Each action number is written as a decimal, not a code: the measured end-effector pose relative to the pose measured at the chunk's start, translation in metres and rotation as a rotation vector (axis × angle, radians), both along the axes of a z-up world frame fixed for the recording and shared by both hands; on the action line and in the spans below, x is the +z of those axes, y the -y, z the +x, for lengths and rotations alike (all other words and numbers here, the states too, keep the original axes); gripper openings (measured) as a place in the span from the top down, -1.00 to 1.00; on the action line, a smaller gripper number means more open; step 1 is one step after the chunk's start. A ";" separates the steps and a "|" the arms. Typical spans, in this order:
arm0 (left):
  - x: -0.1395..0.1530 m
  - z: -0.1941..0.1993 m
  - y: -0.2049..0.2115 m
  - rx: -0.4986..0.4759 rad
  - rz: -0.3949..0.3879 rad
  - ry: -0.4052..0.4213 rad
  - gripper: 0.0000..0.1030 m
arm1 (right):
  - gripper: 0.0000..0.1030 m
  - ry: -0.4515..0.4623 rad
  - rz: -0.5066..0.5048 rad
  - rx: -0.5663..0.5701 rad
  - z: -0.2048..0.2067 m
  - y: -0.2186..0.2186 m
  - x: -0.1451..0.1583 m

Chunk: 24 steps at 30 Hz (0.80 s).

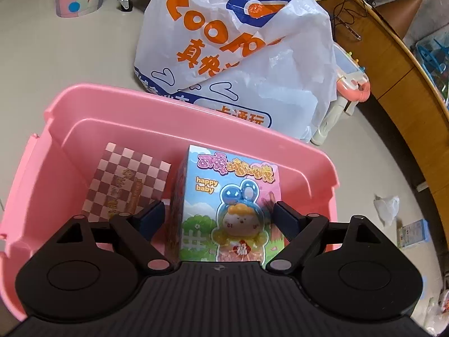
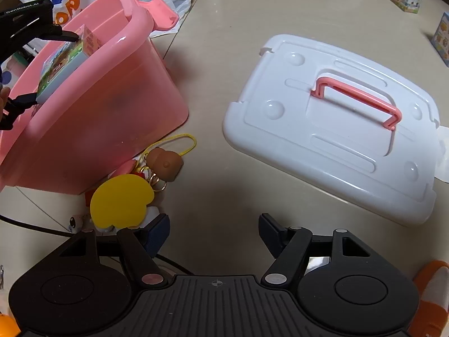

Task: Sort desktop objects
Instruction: 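Lower the package into the pink bin and open the left gripper, then raise the left gripper away from the bin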

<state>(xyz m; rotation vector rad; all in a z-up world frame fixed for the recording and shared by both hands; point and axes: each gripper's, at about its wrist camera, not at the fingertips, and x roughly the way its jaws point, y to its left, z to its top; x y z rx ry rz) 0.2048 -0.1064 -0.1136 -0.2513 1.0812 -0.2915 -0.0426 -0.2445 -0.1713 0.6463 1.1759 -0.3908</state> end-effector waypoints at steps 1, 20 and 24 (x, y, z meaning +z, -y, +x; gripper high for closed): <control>0.004 -0.002 -0.001 -0.001 0.004 0.009 -0.67 | -0.29 -0.001 -0.001 0.001 0.000 0.000 0.001; 0.104 -0.114 -0.045 -0.016 0.110 0.181 -0.86 | -0.29 0.131 -0.061 0.176 -0.019 -0.004 0.057; 0.112 -0.142 -0.063 0.005 0.132 0.173 -0.90 | -0.29 0.175 -0.072 0.263 -0.023 -0.011 0.074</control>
